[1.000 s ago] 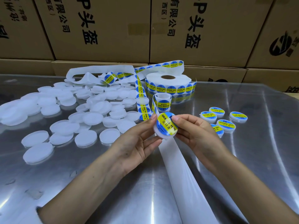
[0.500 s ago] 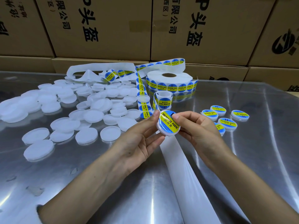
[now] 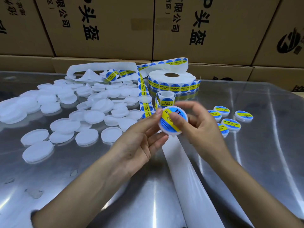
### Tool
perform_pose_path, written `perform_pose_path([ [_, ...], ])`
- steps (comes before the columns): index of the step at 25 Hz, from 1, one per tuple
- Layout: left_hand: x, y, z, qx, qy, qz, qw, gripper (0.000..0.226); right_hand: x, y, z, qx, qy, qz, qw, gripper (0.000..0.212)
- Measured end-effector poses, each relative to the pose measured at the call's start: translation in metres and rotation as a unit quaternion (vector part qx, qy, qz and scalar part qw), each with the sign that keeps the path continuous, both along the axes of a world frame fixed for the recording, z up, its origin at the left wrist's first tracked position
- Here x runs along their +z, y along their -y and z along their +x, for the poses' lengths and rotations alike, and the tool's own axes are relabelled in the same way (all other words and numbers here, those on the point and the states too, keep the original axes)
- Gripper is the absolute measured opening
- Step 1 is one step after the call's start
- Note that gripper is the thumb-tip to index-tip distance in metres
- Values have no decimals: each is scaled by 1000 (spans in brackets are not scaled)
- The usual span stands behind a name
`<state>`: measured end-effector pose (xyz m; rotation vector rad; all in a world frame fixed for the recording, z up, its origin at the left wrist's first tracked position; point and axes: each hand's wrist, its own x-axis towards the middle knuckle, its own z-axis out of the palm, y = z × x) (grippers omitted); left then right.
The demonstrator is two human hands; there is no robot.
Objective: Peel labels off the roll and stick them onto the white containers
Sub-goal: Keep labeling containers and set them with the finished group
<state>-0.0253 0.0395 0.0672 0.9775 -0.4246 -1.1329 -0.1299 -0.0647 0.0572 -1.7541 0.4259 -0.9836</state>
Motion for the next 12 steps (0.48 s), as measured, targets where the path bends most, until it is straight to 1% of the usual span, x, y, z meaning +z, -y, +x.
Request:
perform_pose_path([
  [1, 0, 0, -2, -12, 15, -4, 1000, 18, 1, -4, 1, 10, 4, -4, 1000, 36],
  [2, -1, 0, -4, -21, 25, -6, 999, 21, 2, -6, 2, 13, 4, -11, 1000, 29],
  [4, -2, 1, -7, -29, 35, -11, 999, 32, 2, -9, 4, 8, 4, -19, 1000, 24],
  [6, -4, 1, -9, -30, 58, -22, 998, 41, 2, -9, 4, -13, 0, -2, 1000, 31],
  [9, -4, -1, -14, -15, 120, -49, 991, 42, 0, -7, 4, -47, -18, 29, 998, 51],
  [11, -5, -1, -17, 30, 169, -45, 984, 42, -1, -9, 5, -45, -17, 49, 998, 57],
  [12, -6, 1, -18, 62, 188, -36, 980, 38, -2, -11, 6, -39, -16, 53, 998, 59],
])
